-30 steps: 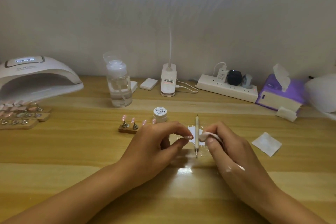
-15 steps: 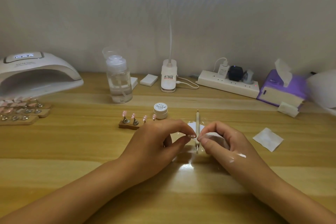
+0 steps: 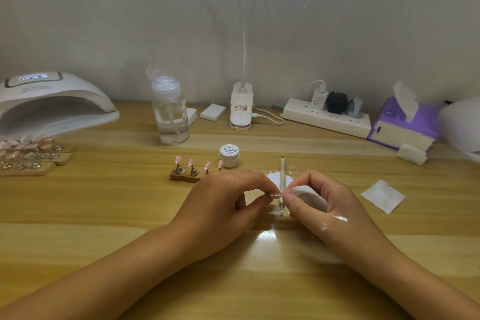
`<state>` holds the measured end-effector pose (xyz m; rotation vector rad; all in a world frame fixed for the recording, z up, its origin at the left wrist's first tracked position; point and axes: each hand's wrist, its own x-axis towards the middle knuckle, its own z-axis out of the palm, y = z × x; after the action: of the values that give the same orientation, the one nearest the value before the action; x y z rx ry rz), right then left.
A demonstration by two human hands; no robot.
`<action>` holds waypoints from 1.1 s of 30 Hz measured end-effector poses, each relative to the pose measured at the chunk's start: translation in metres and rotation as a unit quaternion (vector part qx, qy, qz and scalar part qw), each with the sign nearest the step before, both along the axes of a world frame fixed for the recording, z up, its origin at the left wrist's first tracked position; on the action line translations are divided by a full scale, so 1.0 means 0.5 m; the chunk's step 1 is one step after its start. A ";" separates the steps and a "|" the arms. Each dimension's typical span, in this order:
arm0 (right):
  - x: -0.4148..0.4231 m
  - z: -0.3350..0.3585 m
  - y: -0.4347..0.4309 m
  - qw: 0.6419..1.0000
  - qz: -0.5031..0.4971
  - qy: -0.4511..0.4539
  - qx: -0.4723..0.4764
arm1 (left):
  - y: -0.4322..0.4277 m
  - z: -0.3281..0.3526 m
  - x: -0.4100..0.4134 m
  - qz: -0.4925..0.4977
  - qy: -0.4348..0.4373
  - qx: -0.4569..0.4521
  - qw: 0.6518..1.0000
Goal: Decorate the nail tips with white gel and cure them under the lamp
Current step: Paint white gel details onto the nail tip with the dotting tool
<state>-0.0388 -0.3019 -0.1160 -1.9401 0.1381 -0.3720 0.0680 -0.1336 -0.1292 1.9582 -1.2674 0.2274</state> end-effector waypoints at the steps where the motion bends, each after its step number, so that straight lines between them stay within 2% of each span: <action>1: 0.000 0.000 0.000 1.000 0.002 0.000 -0.001 | 0.000 0.000 0.000 0.003 -0.002 -0.001 1.000; 33: 0.005 -0.005 -0.003 0.999 -0.003 -0.007 -0.035 | -0.001 -0.003 0.002 0.002 0.011 0.017 1.000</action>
<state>-0.0361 -0.3033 -0.1187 -2.0058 0.1243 -0.3990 0.0690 -0.1343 -0.1309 1.9882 -1.2606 0.1871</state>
